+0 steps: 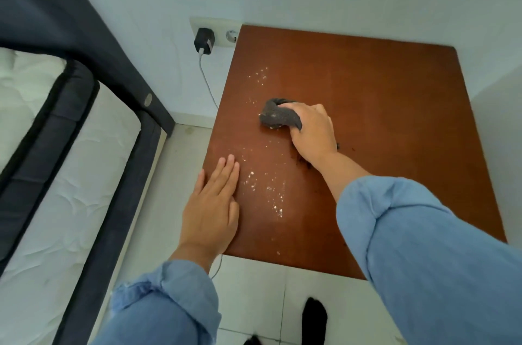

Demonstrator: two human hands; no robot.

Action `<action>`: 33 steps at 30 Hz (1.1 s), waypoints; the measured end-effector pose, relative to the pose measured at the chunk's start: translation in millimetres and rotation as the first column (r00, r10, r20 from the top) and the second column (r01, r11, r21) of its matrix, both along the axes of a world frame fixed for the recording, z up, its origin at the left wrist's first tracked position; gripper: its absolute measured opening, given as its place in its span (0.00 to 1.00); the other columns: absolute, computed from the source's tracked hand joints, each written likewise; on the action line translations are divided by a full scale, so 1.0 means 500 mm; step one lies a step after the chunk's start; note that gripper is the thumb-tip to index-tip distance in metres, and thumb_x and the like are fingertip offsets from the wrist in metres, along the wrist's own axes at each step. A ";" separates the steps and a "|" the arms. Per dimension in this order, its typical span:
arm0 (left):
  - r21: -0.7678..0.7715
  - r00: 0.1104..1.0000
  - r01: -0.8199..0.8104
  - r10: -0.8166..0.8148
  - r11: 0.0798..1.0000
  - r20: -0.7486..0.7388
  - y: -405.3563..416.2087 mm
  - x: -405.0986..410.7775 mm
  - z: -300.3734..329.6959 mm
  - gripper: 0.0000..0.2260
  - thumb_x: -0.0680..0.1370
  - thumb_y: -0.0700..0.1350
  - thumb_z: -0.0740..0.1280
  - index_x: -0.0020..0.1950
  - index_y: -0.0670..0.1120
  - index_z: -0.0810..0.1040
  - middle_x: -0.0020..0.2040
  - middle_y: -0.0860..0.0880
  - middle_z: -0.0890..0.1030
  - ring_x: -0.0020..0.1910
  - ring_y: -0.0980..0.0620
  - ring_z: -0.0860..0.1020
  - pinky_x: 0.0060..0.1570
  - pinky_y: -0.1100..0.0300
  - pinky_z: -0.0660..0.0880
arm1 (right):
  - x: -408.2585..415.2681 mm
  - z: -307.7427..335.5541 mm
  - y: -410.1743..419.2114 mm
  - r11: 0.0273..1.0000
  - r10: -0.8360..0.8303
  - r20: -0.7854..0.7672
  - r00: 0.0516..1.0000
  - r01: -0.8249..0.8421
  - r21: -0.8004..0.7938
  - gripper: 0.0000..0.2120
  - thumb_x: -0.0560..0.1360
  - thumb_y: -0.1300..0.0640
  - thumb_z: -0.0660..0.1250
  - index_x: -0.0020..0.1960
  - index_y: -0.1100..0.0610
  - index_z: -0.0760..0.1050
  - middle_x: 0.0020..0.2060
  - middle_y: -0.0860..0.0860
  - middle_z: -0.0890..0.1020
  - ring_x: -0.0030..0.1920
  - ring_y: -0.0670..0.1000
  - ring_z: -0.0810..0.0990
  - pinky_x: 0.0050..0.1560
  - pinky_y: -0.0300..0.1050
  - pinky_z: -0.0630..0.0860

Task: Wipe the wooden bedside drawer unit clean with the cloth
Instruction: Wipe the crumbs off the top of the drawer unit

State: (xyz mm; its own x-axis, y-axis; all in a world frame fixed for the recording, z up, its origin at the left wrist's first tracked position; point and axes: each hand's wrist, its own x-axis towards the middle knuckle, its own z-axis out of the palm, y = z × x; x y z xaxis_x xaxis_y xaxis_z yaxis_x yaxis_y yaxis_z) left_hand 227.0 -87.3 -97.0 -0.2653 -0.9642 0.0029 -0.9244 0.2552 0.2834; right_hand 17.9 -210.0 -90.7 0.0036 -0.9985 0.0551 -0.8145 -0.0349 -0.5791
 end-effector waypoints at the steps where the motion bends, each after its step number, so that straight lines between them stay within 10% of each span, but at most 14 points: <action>1: 0.006 1.000 -0.002 0.002 1.000 -0.003 0.006 0.004 -0.003 0.27 0.76 0.46 0.48 0.76 0.45 0.58 0.76 0.52 0.56 0.76 0.55 0.53 0.74 0.58 0.41 | 0.000 0.001 -0.002 1.000 0.002 -0.001 1.000 -0.002 -0.003 0.22 0.75 0.63 0.61 0.62 0.42 0.73 0.56 0.45 0.80 0.57 0.52 0.70 0.57 0.45 0.65; 33: -0.097 0.999 0.033 -0.032 0.995 0.015 0.002 0.010 -0.022 0.24 0.80 0.40 0.50 0.77 0.43 0.54 0.78 0.49 0.54 0.77 0.52 0.52 0.75 0.55 0.45 | 0.110 -0.006 0.455 0.996 0.047 0.143 0.989 -0.034 -0.088 0.25 0.68 0.71 0.63 0.56 0.47 0.79 0.40 0.35 0.71 0.51 0.52 0.71 0.53 0.49 0.69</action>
